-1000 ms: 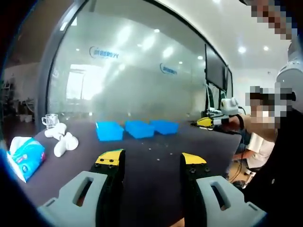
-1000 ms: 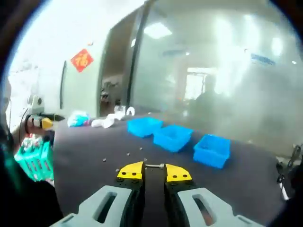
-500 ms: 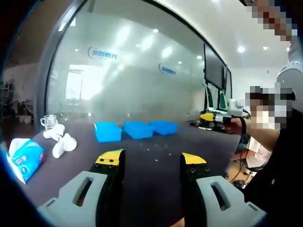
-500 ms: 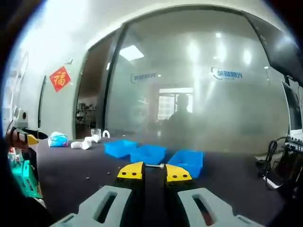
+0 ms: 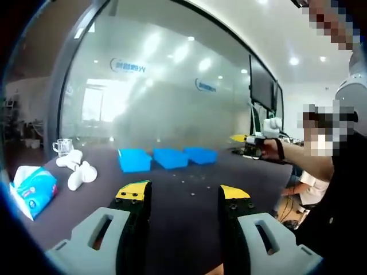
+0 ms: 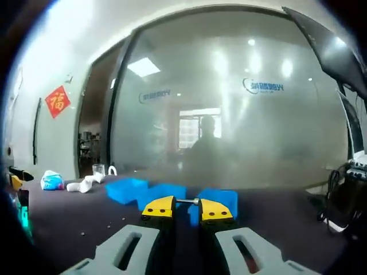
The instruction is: Sort the screws, nuts, and washers into the corresponding bins
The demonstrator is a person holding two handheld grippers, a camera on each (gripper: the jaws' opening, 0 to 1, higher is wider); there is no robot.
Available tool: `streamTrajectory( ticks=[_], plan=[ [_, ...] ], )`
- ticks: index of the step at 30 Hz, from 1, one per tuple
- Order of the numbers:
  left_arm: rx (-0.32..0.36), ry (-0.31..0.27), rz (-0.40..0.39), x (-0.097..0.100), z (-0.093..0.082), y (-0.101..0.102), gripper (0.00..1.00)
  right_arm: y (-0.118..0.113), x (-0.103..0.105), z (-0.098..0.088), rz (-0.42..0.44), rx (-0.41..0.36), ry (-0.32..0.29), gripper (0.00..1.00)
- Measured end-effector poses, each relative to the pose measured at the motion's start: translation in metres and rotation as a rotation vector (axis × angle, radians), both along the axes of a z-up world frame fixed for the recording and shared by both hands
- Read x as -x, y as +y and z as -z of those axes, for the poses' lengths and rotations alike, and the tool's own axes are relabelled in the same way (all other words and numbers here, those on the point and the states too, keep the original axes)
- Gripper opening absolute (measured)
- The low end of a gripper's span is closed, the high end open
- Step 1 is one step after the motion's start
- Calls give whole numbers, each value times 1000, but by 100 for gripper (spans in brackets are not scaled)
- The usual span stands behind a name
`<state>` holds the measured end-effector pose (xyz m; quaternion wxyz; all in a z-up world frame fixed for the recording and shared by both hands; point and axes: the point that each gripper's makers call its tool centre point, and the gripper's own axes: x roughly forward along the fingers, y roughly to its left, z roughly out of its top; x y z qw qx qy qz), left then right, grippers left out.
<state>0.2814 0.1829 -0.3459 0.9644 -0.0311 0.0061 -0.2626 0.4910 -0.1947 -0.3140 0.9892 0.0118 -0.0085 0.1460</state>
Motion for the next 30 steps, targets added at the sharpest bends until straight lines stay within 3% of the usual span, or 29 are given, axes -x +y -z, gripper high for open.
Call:
streamTrajectory(
  ticks=[6,13,21,24,30],
  plan=[
    [1,-1,-10,2,0,4,46,3,-45,-5,25,14,11,11],
    [2,-1,-27,4,-1,10,46,3,-99,7,58,104,70,11],
    [3,-3,-36,5,-2,12,46,8,-132,21,85,147,122,11],
    [3,-2,-39,6,-2,13,46,7,-140,20,97,94,142,11],
    [2,-6,-45,8,-4,14,46,4,-153,33,111,115,176,11]
  ],
)
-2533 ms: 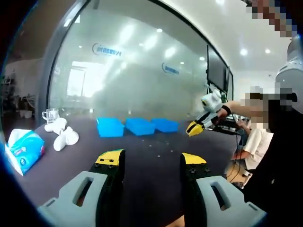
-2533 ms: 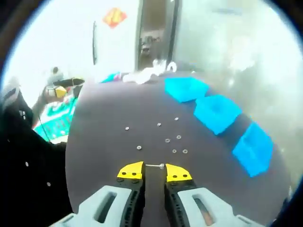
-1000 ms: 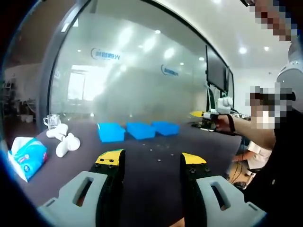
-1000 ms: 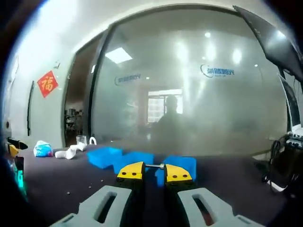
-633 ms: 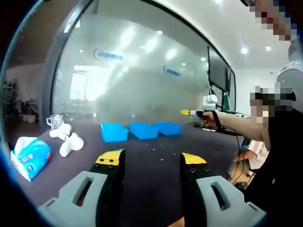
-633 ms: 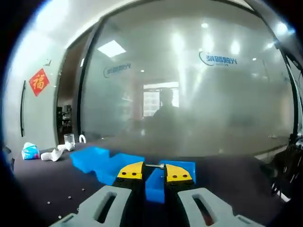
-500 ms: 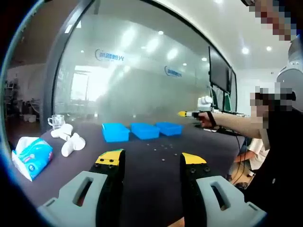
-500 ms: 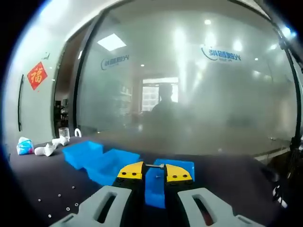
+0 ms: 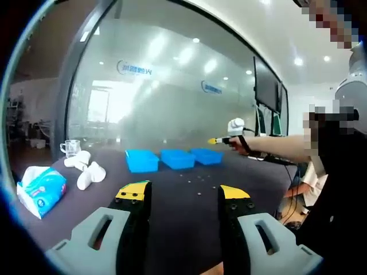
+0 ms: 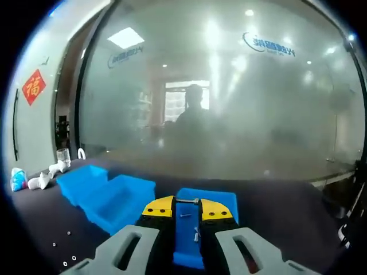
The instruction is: Sort the screws, nuts, and washers into the corresponding bins
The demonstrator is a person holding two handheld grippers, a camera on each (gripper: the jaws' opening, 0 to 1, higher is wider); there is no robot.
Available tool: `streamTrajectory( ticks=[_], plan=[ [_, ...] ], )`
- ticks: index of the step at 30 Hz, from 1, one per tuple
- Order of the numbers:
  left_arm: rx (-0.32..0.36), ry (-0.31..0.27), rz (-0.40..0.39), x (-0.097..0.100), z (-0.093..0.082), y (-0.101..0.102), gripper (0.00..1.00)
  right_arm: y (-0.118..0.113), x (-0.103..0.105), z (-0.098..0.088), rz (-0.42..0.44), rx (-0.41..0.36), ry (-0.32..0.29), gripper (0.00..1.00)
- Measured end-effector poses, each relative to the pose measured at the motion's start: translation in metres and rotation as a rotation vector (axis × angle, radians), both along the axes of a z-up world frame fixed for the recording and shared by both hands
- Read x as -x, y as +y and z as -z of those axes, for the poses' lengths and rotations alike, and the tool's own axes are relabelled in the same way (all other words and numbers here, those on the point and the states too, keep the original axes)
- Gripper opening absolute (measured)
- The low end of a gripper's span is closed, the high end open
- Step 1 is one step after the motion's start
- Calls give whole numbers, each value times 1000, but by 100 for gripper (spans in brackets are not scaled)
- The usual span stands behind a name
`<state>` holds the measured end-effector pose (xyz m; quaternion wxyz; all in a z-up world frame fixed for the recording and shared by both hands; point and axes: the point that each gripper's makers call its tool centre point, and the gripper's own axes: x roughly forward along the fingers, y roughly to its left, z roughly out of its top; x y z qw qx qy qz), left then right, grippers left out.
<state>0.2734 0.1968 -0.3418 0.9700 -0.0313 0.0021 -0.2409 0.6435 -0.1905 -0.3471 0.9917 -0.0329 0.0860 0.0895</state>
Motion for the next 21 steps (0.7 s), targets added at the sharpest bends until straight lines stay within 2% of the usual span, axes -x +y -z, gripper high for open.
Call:
streamTrajectory(
  ticks=[8,13,21],
  plan=[
    [-1,2,-8,1,0,3,46,-5,-6,5,11,-8,3,12],
    [0,6,4,0,1,-2,46,-3,-4,1,-4,29,-18,20],
    [1,6,6,0,2,-3,46,0,14,-6,-42,14,-35,20]
  ],
)
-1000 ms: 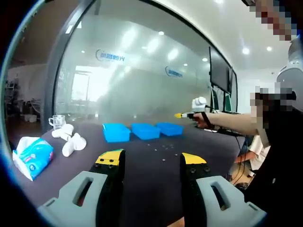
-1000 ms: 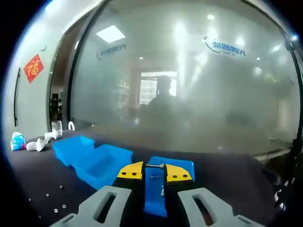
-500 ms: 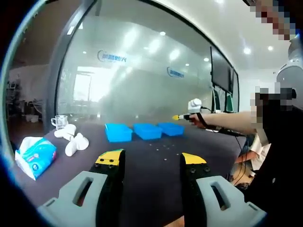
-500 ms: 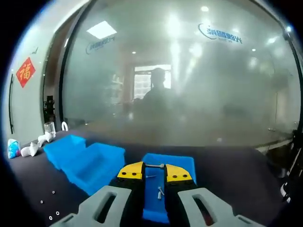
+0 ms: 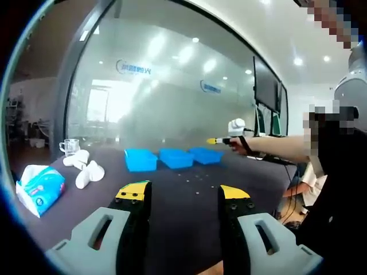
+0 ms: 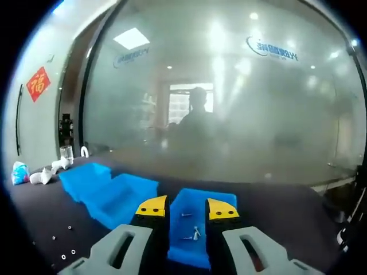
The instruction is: Sort the screws, nuts, and washers into the corresponding bins
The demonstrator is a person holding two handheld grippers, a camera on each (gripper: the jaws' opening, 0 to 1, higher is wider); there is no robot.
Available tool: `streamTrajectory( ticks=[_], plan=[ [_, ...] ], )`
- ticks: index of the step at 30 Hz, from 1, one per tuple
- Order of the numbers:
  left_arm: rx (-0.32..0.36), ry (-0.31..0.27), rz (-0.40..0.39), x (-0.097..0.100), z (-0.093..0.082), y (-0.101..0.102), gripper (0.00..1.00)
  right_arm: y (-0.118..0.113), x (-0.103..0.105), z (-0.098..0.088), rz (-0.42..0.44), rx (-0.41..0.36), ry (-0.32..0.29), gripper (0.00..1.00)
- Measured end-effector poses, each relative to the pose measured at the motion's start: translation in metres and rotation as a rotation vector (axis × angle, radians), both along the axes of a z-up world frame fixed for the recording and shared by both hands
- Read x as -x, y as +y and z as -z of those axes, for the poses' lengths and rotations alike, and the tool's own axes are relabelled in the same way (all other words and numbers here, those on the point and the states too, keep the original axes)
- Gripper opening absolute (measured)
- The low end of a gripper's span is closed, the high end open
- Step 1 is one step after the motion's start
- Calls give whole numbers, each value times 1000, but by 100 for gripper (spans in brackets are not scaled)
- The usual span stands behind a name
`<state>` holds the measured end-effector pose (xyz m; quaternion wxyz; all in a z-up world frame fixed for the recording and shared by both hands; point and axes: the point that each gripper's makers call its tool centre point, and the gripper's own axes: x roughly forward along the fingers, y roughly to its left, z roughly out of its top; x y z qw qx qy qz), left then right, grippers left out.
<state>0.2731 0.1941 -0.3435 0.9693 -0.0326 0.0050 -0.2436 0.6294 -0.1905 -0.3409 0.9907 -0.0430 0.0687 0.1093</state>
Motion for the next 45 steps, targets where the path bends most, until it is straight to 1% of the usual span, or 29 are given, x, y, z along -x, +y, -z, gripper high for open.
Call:
streamTrajectory(
  ticks=[8,10,12,14,19,20,23,24,25,26,27,30,33,34,37,40,45],
  plan=[
    [-2,-1,4,0,0,0,46,7,39,-6,-67,10,-35,20],
    [-3,-3,6,-1,-1,-1,46,10,54,-10,-93,30,-57,20],
    [-3,-4,10,-1,-2,-3,46,13,68,-13,-112,15,-64,20],
    [-8,-7,15,-2,-2,-5,46,18,84,-16,-139,-19,-74,21],
    [-12,-10,28,-4,-4,-9,46,26,125,-15,-186,-51,-87,22],
    [-15,-9,31,-5,-3,-10,46,27,131,-14,-195,-58,-87,22],
    [-15,-8,39,-5,-3,-13,46,33,160,-14,-230,-79,-104,22],
    [-15,-7,41,-6,-3,-14,46,35,167,-14,-237,-73,-116,22],
    [-18,-6,42,-7,-2,-15,46,37,173,-15,-251,-49,-134,22],
    [-19,-5,45,-7,-2,-16,46,39,180,-14,-265,-8,-141,22],
    [-19,-4,48,-7,-2,-17,46,41,187,-13,-268,0,-141,22],
    [-19,-6,52,-9,-2,-20,46,49,208,-9,-302,-26,-132,23],
    [-21,-5,57,-10,-2,-22,46,56,226,1,-335,-27,-117,24],
    [-22,-4,59,-10,-2,-23,46,58,233,6,-348,-23,-102,24],
    [-26,-5,61,-10,-2,-23,46,62,248,11,-374,-42,-92,25],
    [-25,-4,57,-10,-2,-22,46,64,260,16,-385,-34,-80,25],
    [-26,-3,59,-10,-2,-22,46,65,274,28,-406,-31,-53,28]
  ],
)
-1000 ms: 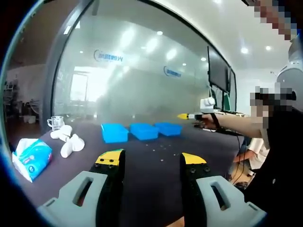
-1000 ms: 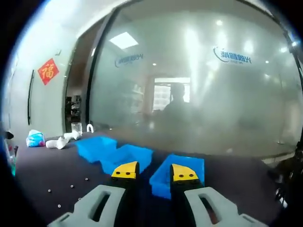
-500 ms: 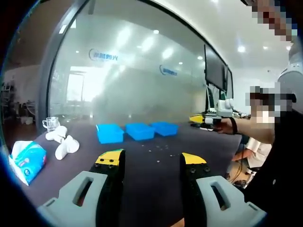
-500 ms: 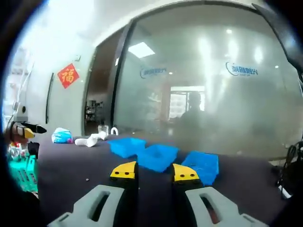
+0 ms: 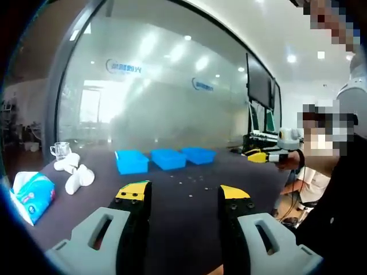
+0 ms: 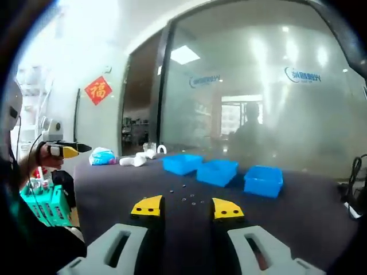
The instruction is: Sort the screws, nuts, and washers into the corresponding bins
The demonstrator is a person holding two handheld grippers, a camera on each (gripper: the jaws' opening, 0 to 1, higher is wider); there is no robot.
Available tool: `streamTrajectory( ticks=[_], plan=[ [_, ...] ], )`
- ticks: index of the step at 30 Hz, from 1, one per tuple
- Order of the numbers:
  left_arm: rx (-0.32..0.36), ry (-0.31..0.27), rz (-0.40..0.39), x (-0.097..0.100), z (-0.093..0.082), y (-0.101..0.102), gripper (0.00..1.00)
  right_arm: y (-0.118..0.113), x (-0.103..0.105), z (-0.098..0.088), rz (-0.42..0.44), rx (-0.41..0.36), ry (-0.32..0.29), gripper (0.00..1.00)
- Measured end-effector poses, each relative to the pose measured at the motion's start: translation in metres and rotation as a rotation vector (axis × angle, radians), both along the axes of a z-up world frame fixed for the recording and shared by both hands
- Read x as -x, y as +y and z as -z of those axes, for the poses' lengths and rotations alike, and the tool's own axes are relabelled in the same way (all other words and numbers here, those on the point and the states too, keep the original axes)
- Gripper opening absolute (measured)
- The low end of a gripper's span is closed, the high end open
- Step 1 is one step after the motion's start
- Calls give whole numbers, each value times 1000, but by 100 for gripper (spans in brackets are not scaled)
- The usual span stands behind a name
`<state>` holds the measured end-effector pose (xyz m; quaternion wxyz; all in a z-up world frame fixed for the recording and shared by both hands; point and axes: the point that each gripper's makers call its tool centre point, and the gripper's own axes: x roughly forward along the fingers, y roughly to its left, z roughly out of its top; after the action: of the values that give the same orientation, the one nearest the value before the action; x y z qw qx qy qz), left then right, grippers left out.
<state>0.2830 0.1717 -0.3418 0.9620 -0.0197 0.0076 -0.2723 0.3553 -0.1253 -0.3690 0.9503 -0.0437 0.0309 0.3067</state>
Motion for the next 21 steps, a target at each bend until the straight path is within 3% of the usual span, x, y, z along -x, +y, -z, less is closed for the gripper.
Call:
streamTrajectory(
  ticks=[7,17,21],
  plan=[
    [-12,5,5,2,1,0,46,-2,14,13,-31,28,33,36],
    [-44,18,-4,0,1,10,46,-9,26,21,-87,77,94,48],
    [-60,25,8,-3,0,12,46,-12,26,18,-91,85,96,48]
  ],
)
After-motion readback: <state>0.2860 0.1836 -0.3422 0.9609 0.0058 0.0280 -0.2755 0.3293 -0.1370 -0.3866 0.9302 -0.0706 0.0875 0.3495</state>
